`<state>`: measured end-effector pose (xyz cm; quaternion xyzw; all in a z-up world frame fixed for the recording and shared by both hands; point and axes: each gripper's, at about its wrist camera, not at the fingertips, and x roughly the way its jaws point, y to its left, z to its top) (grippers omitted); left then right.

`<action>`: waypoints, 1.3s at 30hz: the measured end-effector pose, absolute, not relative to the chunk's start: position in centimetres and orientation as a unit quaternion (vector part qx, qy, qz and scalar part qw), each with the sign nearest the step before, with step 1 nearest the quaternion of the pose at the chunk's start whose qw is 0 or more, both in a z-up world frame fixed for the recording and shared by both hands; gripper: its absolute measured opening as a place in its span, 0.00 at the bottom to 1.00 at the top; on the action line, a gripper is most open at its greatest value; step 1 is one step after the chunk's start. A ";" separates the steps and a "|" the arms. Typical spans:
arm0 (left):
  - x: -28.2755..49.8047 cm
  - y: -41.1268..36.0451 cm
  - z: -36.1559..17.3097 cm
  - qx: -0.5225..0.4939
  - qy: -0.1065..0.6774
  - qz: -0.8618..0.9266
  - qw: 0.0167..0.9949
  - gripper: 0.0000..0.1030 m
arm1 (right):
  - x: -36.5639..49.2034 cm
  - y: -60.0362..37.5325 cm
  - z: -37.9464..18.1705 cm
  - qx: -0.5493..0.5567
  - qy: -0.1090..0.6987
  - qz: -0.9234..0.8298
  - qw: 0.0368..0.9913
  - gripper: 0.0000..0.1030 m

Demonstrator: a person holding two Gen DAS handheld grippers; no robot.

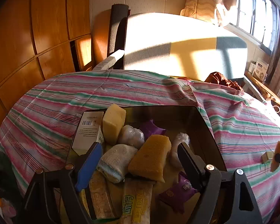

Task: Organize objects
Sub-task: 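Lower the sponge cake into the tray and open the left gripper while the right carries its sponge cake, then lower the sponge cake into the tray and open the right gripper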

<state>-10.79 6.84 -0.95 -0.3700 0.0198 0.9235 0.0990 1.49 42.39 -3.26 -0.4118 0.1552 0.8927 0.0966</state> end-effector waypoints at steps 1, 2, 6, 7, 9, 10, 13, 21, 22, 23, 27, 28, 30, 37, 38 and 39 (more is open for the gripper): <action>-10.3 6.5 -0.5 -0.366 0.015 0.925 0.099 0.82 | 1.3 41.5 -3.1 -0.412 0.151 0.894 0.088 0.57; -9.9 6.3 -0.1 -0.363 0.010 0.926 0.101 0.84 | 0.9 40.5 -3.0 -0.412 0.149 0.896 0.079 0.57; -7.8 4.9 1.3 -0.348 0.000 0.933 0.096 0.92 | -0.7 35.5 -2.4 -0.412 0.131 0.901 0.027 0.57; -7.4 4.4 1.6 -0.344 -0.004 0.934 0.094 0.93 | -1.2 34.0 -2.4 -0.413 0.125 0.902 0.011 0.57; -6.6 3.6 1.9 -0.342 -0.005 0.936 0.086 0.97 | -2.2 30.9 -2.3 -0.416 0.111 0.902 -0.019 0.57; -6.3 3.2 2.0 -0.342 -0.008 0.936 0.084 0.98 | -2.7 29.5 -2.3 -0.419 0.103 0.901 -0.032 0.57; -5.6 1.8 2.0 -0.344 -0.018 0.936 0.076 1.00 | -4.1 25.5 -2.8 -0.431 0.075 0.897 -0.059 0.57; -4.8 -0.9 1.2 -0.354 -0.025 0.934 0.043 1.00 | -6.9 20.1 -5.1 -0.472 0.029 0.877 -0.082 0.57; -4.8 -1.1 1.0 -0.356 -0.022 0.934 0.037 1.00 | -7.2 19.7 -5.5 -0.478 0.023 0.875 -0.077 0.58; -4.7 -1.3 0.9 -0.358 -0.022 0.933 0.031 1.00 | -7.5 19.3 -5.9 -0.484 0.017 0.872 -0.073 0.59; -4.3 -1.7 0.5 -0.357 -0.015 0.934 0.009 1.00 | -7.9 18.8 -6.7 -0.489 0.018 0.870 -0.059 0.60; -4.1 -1.7 0.5 -0.359 -0.009 0.933 0.006 1.00 | -7.7 18.7 -6.5 -0.484 0.017 0.873 -0.053 0.62; -3.8 -1.8 0.3 -0.358 -0.008 0.933 0.003 1.00 | -7.1 18.6 -5.9 -0.467 0.013 0.884 -0.034 0.66; -2.6 -1.8 0.2 -0.355 -0.009 0.935 -0.012 1.00 | -4.6 18.3 -3.8 -0.418 0.017 0.908 0.016 0.66; -2.4 -1.7 0.3 -0.351 -0.003 0.936 -0.016 1.00 | -4.3 18.2 -3.6 -0.414 0.017 0.910 0.019 0.66; -2.1 -1.7 0.4 -0.348 -0.001 0.937 -0.018 1.00 | -4.1 18.1 -3.4 -0.411 0.016 0.911 0.022 0.66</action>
